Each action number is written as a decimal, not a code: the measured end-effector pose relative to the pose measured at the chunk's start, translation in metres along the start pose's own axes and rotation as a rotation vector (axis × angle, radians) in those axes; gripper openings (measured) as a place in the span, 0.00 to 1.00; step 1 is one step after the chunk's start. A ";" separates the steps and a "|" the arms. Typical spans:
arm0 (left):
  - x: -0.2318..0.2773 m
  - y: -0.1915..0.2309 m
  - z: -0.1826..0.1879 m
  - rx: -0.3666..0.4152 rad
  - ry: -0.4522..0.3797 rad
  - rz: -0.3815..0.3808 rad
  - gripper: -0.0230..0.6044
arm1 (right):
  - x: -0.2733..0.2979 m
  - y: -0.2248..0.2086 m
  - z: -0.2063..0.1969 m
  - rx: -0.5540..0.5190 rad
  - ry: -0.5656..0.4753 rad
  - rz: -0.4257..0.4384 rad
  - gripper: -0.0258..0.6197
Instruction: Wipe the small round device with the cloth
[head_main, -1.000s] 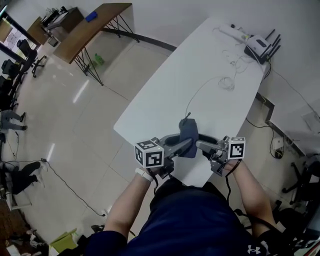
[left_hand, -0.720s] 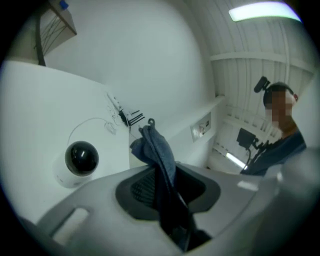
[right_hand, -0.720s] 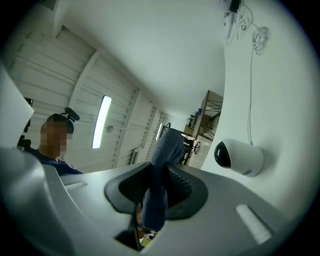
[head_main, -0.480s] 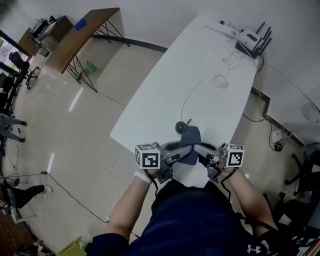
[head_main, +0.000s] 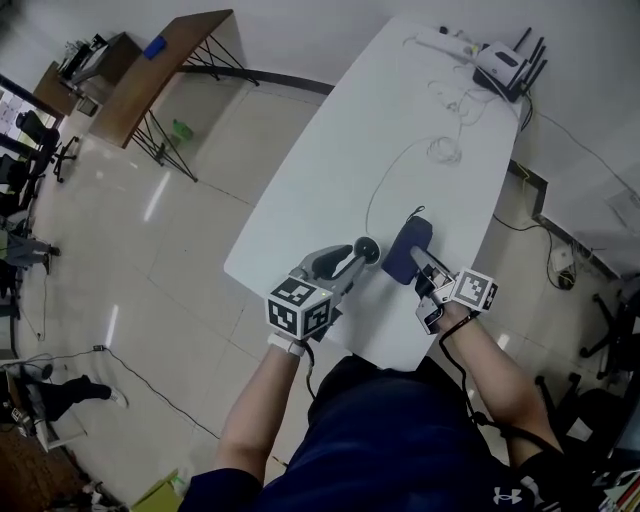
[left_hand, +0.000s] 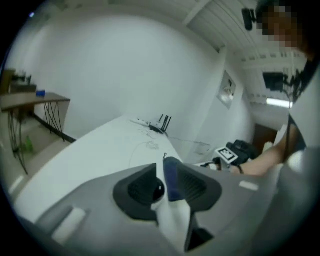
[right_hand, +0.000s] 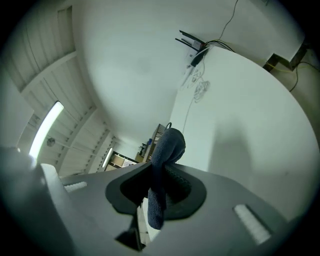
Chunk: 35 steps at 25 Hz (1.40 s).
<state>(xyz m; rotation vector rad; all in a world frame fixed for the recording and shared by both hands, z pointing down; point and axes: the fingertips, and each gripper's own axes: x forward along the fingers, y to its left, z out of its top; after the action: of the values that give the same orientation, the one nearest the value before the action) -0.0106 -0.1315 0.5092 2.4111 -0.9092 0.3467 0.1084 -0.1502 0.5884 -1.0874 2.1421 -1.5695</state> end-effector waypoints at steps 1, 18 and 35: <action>0.004 0.005 -0.002 0.050 0.031 0.036 0.20 | 0.004 -0.005 -0.005 -0.006 0.008 -0.038 0.14; 0.037 0.020 -0.041 0.218 0.244 0.074 0.16 | 0.022 -0.042 -0.089 0.137 0.023 -0.325 0.14; 0.045 0.035 -0.050 0.189 0.227 0.063 0.15 | 0.030 0.036 -0.038 -0.075 -0.047 -0.200 0.14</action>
<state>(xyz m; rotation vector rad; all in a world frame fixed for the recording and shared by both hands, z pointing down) -0.0030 -0.1493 0.5827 2.4505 -0.8835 0.7440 0.0506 -0.1400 0.5761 -1.3867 2.1329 -1.5381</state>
